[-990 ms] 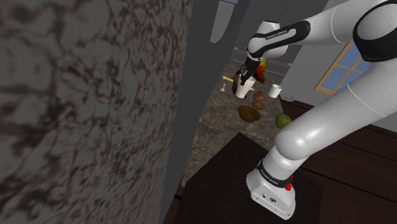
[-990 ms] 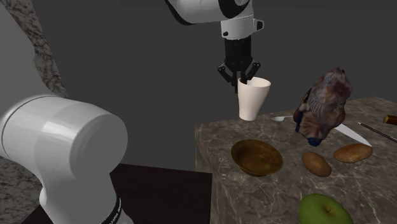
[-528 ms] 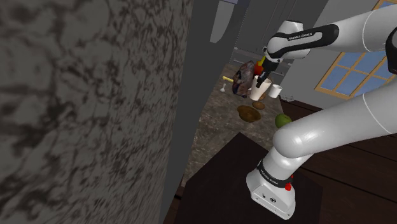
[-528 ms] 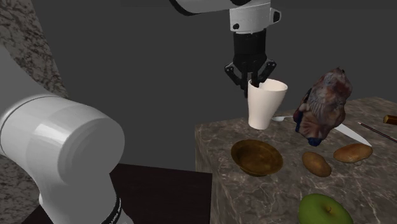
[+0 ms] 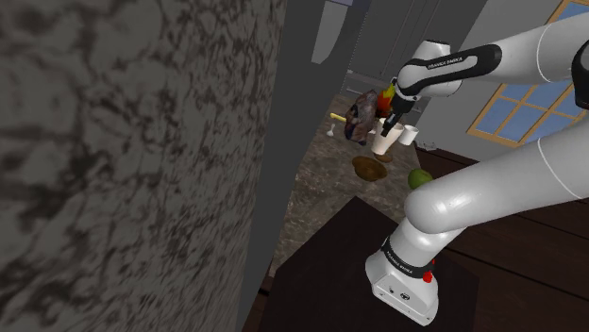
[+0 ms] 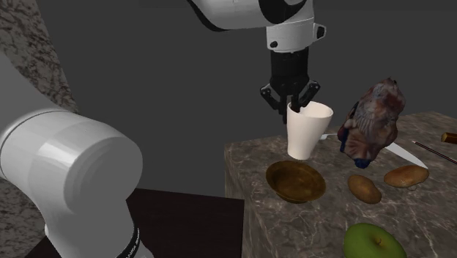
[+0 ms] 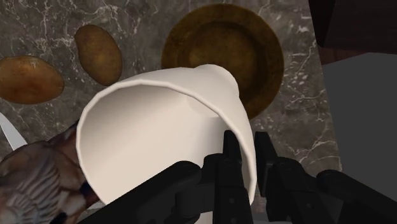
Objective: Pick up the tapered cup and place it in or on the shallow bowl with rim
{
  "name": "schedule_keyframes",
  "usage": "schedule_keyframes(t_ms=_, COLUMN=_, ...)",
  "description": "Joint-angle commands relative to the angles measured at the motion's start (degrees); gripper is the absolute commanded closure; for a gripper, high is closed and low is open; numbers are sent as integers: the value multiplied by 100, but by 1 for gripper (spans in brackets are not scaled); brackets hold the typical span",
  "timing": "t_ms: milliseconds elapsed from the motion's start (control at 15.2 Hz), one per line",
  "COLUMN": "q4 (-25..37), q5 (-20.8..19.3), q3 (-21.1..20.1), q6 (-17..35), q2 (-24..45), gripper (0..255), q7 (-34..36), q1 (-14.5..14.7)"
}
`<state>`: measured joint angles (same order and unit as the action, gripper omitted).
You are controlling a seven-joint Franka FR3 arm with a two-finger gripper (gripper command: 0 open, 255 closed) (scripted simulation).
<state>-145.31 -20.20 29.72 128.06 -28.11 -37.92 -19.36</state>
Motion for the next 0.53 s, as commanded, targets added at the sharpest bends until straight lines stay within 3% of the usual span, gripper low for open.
schedule_keyframes(t_ms=0, q4=-86, q5=-8, q3=49, q6=199, q2=110, gripper=255, q7=8, q1=13)
schedule_keyframes(t_ms=462, q4=-399, q5=-48, q3=213, q6=847, q2=449, gripper=255, q7=14, q1=30)
